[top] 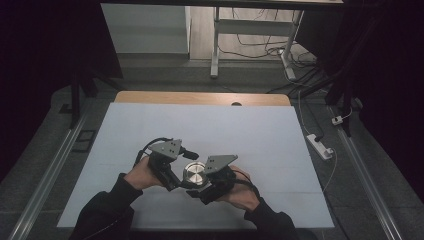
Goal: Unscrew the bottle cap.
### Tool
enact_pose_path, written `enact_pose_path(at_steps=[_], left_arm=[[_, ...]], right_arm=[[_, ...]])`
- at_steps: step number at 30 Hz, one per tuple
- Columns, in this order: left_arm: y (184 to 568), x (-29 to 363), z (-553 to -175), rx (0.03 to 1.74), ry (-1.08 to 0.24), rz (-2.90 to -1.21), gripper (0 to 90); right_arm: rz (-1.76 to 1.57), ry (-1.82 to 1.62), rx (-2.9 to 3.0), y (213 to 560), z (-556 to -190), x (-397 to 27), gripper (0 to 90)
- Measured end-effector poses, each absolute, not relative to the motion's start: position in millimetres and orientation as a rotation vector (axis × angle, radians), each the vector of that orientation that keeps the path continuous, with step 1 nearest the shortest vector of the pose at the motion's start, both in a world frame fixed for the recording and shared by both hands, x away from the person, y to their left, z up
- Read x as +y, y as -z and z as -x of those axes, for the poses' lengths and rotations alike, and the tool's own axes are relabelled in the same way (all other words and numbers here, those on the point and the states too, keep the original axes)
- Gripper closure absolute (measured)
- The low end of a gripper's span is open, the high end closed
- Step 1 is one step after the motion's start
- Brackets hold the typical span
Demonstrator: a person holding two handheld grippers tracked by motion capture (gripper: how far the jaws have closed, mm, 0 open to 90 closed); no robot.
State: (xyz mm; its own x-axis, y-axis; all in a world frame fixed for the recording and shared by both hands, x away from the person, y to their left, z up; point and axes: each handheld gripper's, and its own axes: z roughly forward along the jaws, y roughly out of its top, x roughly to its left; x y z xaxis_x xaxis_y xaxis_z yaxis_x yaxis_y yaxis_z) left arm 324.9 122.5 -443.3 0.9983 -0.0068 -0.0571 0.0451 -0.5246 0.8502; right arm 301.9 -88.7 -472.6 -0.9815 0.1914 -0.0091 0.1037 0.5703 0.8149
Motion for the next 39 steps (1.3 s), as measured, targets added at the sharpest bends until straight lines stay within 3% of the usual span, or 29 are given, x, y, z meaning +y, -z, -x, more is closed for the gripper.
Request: enact_pose_path(at_steps=[3, 13, 17, 21, 24, 30, 39], left_arm=[[444, 123, -322, 0.006, 0.058, -2.114, 20.2], [442, 101, -315, 0.342, -0.160, -2.120, 20.8], [437, 100, -316, 0.384, -0.158, -2.081, 18.5], [427, 121, -322, 0.363, -0.087, -2.009, 8.0], [422, 134, -322, 0.264, -0.038, -2.012, 6.0], [427, 134, -316, 0.029, -0.001, -2.131, 9.0], [435, 122, -314, 0.036, -0.029, -2.152, 20.8]], right_arm=[[-0.246, -1.386, 2.699, 473, -301, -88, 14.5], [-0.516, -1.315, 2.601, 473, -312, -94, 14.5], [-0.573, -1.334, 2.566, 472, -314, -97, 14.5], [-0.531, -1.374, 2.574, 469, -312, -97, 14.5], [-0.474, -1.390, 2.603, 469, -310, -96, 14.5], [-0.340, -1.411, 2.678, 469, -304, -90, 14.5], [-0.260, -1.394, 2.690, 468, -299, -87, 14.5]])
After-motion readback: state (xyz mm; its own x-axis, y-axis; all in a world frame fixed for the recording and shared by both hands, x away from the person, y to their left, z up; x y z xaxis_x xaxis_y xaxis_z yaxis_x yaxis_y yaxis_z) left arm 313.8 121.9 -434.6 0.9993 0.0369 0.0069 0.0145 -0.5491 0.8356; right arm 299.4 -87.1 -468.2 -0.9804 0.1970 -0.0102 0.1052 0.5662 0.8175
